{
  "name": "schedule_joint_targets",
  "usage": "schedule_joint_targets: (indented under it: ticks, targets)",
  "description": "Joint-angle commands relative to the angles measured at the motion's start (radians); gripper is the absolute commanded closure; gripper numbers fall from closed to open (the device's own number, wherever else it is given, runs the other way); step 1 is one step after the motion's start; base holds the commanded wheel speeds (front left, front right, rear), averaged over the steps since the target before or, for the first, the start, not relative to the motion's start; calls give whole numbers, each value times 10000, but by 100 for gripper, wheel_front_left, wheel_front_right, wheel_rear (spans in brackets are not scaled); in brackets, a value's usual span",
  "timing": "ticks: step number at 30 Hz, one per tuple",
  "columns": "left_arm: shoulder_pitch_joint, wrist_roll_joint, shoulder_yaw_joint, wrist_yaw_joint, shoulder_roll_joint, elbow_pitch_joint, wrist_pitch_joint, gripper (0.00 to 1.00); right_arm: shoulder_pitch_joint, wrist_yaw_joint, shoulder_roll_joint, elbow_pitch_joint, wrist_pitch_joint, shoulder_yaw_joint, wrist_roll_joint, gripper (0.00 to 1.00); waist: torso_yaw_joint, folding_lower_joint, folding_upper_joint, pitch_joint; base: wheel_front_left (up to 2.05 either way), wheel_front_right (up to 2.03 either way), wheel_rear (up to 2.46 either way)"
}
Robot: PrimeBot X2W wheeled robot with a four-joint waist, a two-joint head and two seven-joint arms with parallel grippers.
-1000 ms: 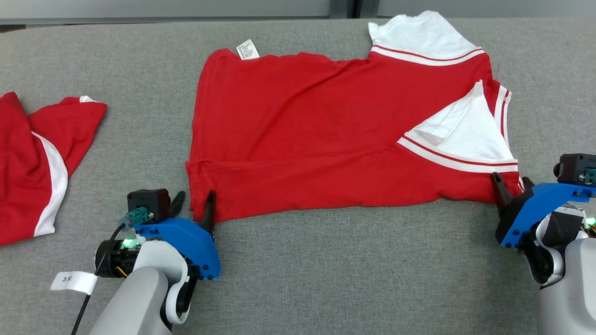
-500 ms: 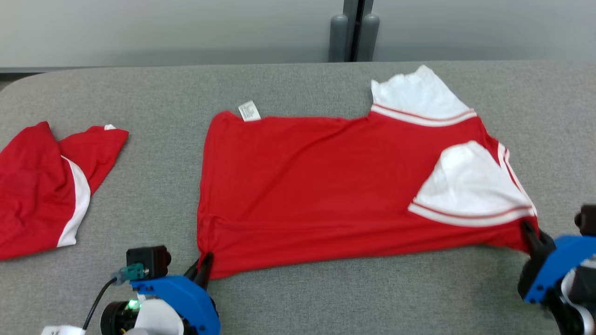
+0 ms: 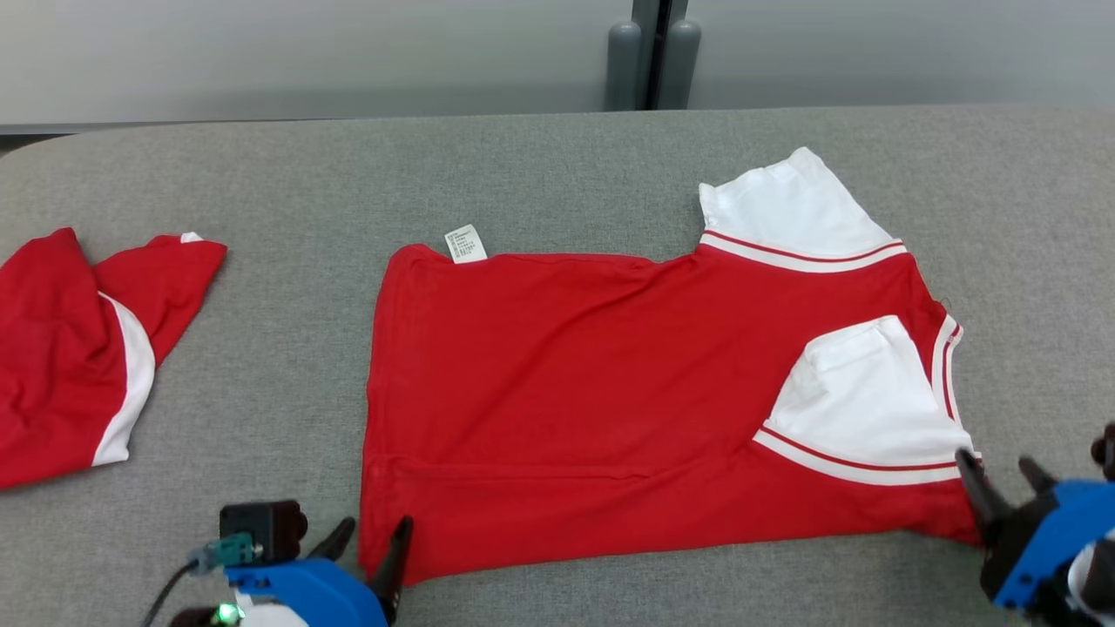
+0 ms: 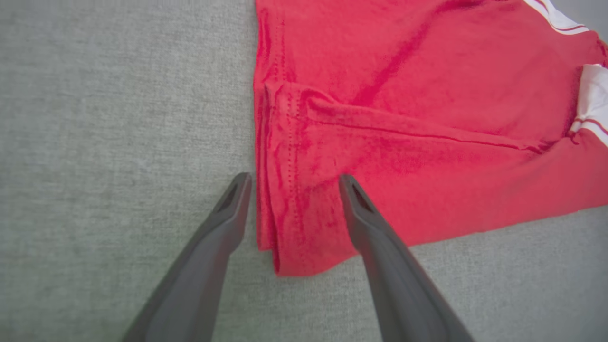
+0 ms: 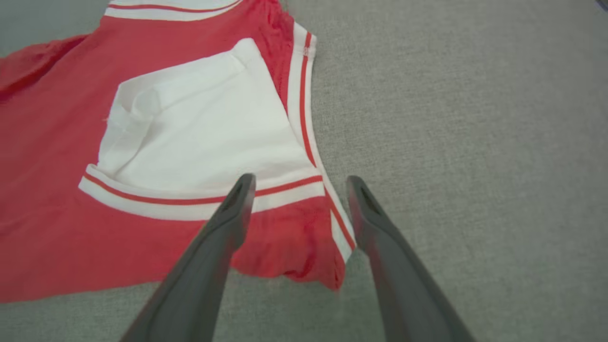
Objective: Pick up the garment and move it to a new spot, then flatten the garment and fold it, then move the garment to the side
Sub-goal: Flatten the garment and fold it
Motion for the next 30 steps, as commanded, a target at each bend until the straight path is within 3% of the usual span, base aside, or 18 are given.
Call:
schedule_joint_targets:
  ticks: [1,7,12,17,22,30]
  targets:
    - [-451,151,-21,12,313,-268,314,0,-573,1,-20,-318,130,140,-201,0,-36,0,-1,108,0,0,0]
    - [-2769,459,152,-290,917,-371,1473,0,-3007,1,-648,-352,856,1070,-504,0,-202,0,-1,754,0,0,0]
    - [-4871,199,378,-932,1562,415,2697,0,-5791,0,-965,899,1535,2510,63,0,-747,0,-1,1525,0,0,0]
    - [-6512,-310,693,-1106,1935,1201,4037,0,-8115,1,-843,2425,1542,3163,324,0,-1140,0,-1,2300,0,0,0]
    - [-7548,-295,501,-1096,1910,1928,4847,0,-9428,1,-781,3855,997,3507,319,0,-1349,0,-1,2736,0,0,0]
    - [-8303,-142,197,-1132,1564,3074,4849,0,-10584,1,-784,5648,223,4006,435,0,-1596,0,-1,3193,0,0,0]
